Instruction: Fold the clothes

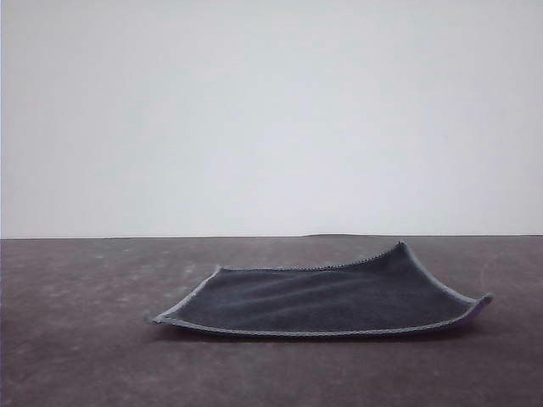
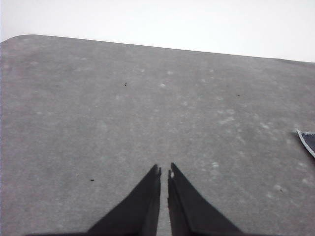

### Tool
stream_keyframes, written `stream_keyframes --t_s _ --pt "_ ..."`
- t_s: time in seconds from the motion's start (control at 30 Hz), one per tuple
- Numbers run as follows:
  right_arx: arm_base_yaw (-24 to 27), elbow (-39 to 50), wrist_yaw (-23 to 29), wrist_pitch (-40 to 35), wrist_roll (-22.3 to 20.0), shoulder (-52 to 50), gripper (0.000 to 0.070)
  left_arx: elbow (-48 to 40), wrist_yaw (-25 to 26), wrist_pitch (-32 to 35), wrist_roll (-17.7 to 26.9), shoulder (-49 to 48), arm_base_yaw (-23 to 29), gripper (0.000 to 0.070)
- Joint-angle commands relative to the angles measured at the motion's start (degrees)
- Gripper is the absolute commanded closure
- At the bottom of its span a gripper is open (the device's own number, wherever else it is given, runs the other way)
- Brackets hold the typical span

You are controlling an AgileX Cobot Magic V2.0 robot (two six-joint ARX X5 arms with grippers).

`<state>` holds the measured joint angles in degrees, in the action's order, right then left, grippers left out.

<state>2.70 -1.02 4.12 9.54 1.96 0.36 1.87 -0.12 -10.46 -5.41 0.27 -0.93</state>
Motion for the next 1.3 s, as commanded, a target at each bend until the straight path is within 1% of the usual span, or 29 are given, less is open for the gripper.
stream_keyframes --t_s 0.0,0.43,0.57,0.67,0.73,0.8,0.9,0.97,1.03,1.13,1.27 --pt "0.1 0.3 0.0 -0.5 0.6 -0.2 0.0692 -1.1 -0.1 -0.1 0.2 -0.1 -0.1 0.0683" --pt "0.1 0.3 0.0 -0.9 0.8 -0.2 0.0692 -1.1 -0.1 -0.1 -0.3 -0.1 -0.1 0.0684" --pt "0.1 0.2 -1.9 -0.5 2.7 -0.2 0.0692 -1.0 0.1 -0.2 -2.6 -0.1 -0.1 0.0684" --pt "0.1 -2.2 -5.8 0.8 5.2 -0.1 0.0693 0.6 0.0 -0.3 -3.3 0.1 -0.1 0.0685" --pt "0.0 -5.6 -5.9 1.7 6.6 0.0 0.0694 3.1 -0.8 -0.3 -3.7 0.7 -0.1 0.0684" --pt "0.1 -9.1 -5.1 2.0 7.4 1.3 0.0694 6.5 -1.9 -0.2 -5.4 2.2 -0.1 0.0684" --pt "0.1 -14.2 -4.7 2.1 9.1 5.0 0.0694 12.4 -1.9 -0.2 -8.1 6.2 -0.1 0.0684" --pt "0.0 -17.4 -5.1 2.3 10.0 8.4 0.0694 16.2 -1.9 -0.2 -8.9 10.0 -0.1 0.0684" --pt "0.0 -20.8 -6.2 2.9 10.3 12.9 0.0694 20.5 -1.4 -0.3 -9.0 14.9 -0.1 0.0684" --pt "0.0 -26.0 -8.1 4.8 10.0 20.8 0.0693 26.9 0.5 -0.3 -8.8 23.3 -0.2 0.0684" --pt "0.0 -32.7 -12.1 7.6 8.8 31.9 0.0693 34.8 3.1 -0.3 -7.7 35.0 -0.2 0.0684"
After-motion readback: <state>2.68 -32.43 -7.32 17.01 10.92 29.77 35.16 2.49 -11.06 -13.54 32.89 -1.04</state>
